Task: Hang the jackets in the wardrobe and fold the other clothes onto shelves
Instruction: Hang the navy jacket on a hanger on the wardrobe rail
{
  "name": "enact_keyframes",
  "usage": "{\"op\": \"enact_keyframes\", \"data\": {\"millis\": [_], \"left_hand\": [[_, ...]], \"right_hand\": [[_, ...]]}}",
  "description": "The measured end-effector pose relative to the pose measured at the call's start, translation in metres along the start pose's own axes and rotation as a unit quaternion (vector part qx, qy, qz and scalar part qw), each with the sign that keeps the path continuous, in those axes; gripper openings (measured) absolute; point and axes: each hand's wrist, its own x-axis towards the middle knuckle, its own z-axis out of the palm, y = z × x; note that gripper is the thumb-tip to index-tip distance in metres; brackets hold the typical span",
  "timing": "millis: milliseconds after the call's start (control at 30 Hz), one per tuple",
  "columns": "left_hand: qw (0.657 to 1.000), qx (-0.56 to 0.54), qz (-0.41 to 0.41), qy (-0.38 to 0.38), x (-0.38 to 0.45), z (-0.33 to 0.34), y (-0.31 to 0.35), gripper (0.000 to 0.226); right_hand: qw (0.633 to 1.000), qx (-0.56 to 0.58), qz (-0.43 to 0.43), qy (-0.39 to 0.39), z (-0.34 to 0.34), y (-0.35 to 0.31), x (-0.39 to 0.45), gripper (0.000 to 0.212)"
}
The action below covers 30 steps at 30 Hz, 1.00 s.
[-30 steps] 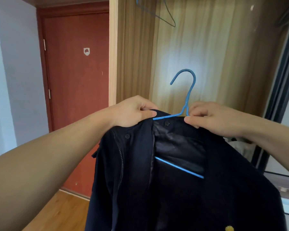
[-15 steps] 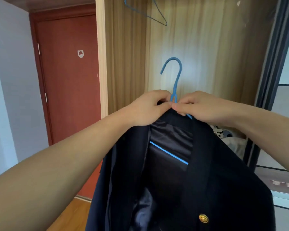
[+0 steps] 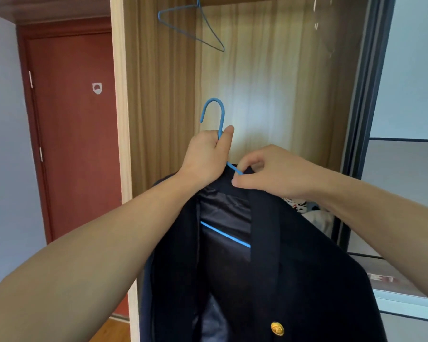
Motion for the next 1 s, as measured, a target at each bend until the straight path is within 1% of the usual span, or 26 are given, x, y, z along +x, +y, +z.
{"op": "enact_keyframes", "data": {"millis": [33, 67, 133, 233, 267, 333, 367, 400, 500, 567, 633, 700, 800, 867, 900, 933, 967, 1000], "left_hand": [[1.0, -0.006, -0.001, 0.01, 0.003, 0.003, 0.001, 0.051], [1.0, -0.003, 0.0, 0.013, 0.005, 0.005, 0.003, 0.051], [1.0, 0.011, 0.005, 0.015, 0.009, 0.01, 0.009, 0.054], [1.0, 0.014, 0.012, 0.025, 0.016, 0.018, 0.017, 0.057], [0.999, 0.013, 0.011, 0.029, 0.018, 0.019, 0.019, 0.058], [0.999, 0.013, 0.007, 0.042, 0.024, 0.02, 0.02, 0.058], [0.999, 0.015, 0.007, 0.048, 0.028, 0.018, 0.021, 0.058], [0.998, 0.02, 0.009, 0.052, 0.032, 0.016, 0.022, 0.058], [0.997, 0.037, 0.015, 0.068, 0.041, 0.018, 0.032, 0.057], [0.996, 0.057, 0.021, 0.068, 0.045, 0.026, 0.041, 0.057], [0.994, 0.077, 0.026, 0.072, 0.048, 0.032, 0.044, 0.057], [0.995, 0.068, 0.012, 0.073, 0.053, 0.03, 0.045, 0.055], [0.998, 0.036, -0.025, 0.038, 0.058, 0.021, 0.039, 0.048], [0.998, 0.046, -0.04, -0.002, 0.052, 0.014, 0.026, 0.04], [0.995, 0.083, -0.041, -0.025, 0.046, 0.01, 0.014, 0.048], [0.986, 0.148, -0.039, -0.06, 0.041, 0.005, -0.001, 0.067], [0.971, 0.215, -0.04, -0.1, 0.037, 0.0, -0.017, 0.084], [0.956, 0.265, -0.035, -0.124, 0.034, -0.002, -0.032, 0.091]], "right_hand": [[1.0, -0.009, -0.001, 0.003, -0.003, 0.003, -0.005, 0.01], [1.0, -0.021, 0.0, 0.012, -0.007, 0.006, -0.01, 0.007], [0.999, -0.036, 0.01, 0.026, -0.014, 0.009, -0.02, 0.011], [0.998, -0.05, 0.003, 0.024, -0.025, 0.015, -0.027, 0.014], [0.999, -0.045, 0.004, 0.027, -0.027, 0.019, -0.03, 0.018], [0.999, -0.016, 0.028, 0.043, -0.029, 0.03, -0.05, 0.044], [0.997, -0.021, 0.044, 0.056, -0.028, 0.037, -0.064, 0.055], [0.995, -0.053, 0.054, 0.064, -0.025, 0.044, -0.078, 0.059], [0.983, -0.152, 0.049, 0.089, -0.02, 0.058, -0.096, 0.046], [0.975, -0.187, 0.045, 0.107, -0.026, 0.056, -0.087, 0.043], [0.98, -0.18, 0.034, 0.078, -0.036, 0.05, -0.073, 0.044], [0.991, -0.116, 0.034, 0.048, -0.046, 0.045, -0.061, 0.046], [0.996, -0.046, 0.054, 0.045, -0.053, 0.041, -0.048, 0.043], [0.995, -0.011, 0.088, 0.045, -0.058, 0.042, -0.04, 0.049], [0.994, 0.003, 0.103, 0.044, -0.062, 0.043, -0.037, 0.054], [0.992, 0.009, 0.113, 0.048, -0.066, 0.043, -0.034, 0.057], [0.991, 0.01, 0.119, 0.052, -0.071, 0.043, -0.033, 0.058], [0.991, 0.007, 0.125, 0.052, -0.076, 0.041, -0.032, 0.056]]}}
